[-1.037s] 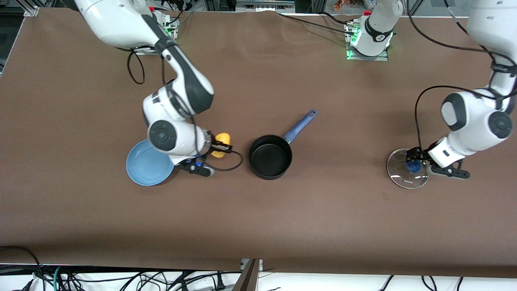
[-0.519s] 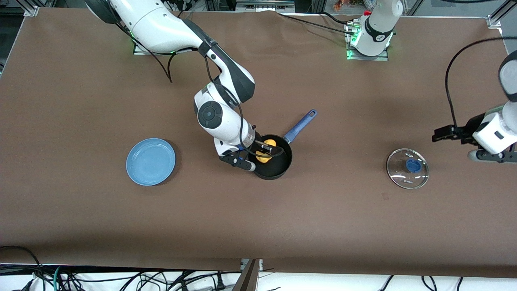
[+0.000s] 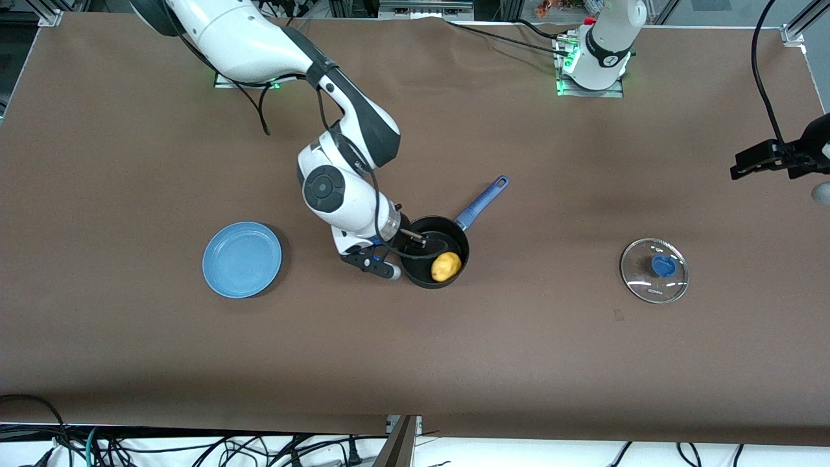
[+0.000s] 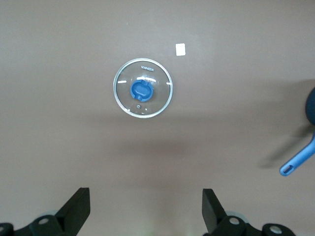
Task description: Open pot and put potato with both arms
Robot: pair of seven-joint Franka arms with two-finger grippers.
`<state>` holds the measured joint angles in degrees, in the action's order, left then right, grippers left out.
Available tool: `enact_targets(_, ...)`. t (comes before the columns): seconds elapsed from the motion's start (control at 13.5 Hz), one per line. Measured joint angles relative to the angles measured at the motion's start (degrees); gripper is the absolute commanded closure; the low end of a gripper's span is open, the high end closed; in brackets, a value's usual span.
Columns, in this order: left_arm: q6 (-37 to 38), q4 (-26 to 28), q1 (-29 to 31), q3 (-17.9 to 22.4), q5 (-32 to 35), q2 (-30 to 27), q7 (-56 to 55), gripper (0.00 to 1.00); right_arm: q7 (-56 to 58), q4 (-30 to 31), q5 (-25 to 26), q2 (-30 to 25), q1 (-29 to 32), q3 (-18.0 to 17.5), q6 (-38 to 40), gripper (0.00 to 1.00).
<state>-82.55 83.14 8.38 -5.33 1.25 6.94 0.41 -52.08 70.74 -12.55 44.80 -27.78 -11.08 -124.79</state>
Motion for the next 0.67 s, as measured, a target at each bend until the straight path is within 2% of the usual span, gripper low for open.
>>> enact_targets(0.15, 0.3, -0.1, -0.9, -0.2, -0.5, 0.3, -2.1, 0.0, 2.5, -0.2, 0.1, -2.9, 2.9, 1.5, 6.1, 0.0)
enact_targets(0.37, 0.3, 0.0, -1.1, -0.1, -2.1, 1.3, -2.7, 0.0, 14.3, 0.6, 0.1, -8.3, 10.5, 3.3, 16.7, 0.0)
enact_targets(0.52, 0.3, -0.1, -1.1, -0.1, -2.1, 1.9, -2.7, 0.0, 21.4, 5.5, 0.1, -14.3, 12.5, 7.1, 19.1, 0.0)
enact_targets(0.67, 0.3, -0.2, -1.1, -0.1, -2.2, 2.1, -2.7, 0.0, 31.5, 14.2, 0.2, -22.9, 12.5, 12.9, 20.1, 0.0)
